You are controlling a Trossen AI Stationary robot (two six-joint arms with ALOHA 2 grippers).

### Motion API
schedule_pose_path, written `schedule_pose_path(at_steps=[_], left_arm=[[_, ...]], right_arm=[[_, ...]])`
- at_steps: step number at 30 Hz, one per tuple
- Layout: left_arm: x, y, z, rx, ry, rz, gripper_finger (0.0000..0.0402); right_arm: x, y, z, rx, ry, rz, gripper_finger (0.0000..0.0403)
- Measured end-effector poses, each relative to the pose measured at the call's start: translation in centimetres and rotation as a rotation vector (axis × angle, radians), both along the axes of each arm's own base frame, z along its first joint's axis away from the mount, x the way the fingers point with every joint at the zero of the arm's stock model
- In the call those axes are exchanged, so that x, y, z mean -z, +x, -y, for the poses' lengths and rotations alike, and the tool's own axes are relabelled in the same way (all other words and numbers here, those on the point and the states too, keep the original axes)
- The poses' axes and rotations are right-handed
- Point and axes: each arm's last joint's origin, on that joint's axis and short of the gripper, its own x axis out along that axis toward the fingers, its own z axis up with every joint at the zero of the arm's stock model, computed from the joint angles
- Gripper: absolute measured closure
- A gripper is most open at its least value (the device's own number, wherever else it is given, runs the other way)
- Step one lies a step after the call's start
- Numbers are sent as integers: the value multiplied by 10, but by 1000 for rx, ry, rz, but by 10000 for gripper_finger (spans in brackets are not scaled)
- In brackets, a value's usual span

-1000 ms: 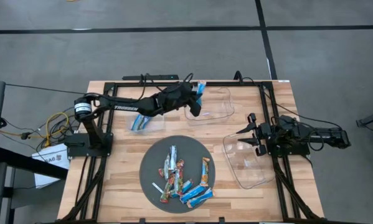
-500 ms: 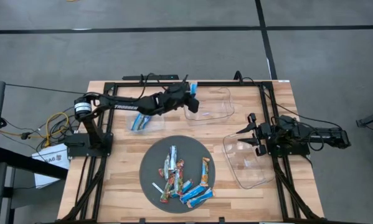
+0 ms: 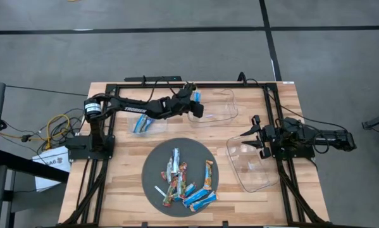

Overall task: Pick and place Granola Bars by type
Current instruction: Put the yellow granola bar into the top transparent bin

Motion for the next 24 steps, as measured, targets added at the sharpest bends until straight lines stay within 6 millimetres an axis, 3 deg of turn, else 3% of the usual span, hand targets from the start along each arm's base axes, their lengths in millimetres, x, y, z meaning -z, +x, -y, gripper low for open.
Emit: schedule_pose_path(at_steps=[15, 24], left_arm=[[1, 1, 3, 3, -62, 28, 255], [0, 2, 5, 37, -18, 6, 239]], right_arm=[[0, 0, 0, 0, 0, 0, 269], [0, 0, 0, 0, 0, 0, 268]])
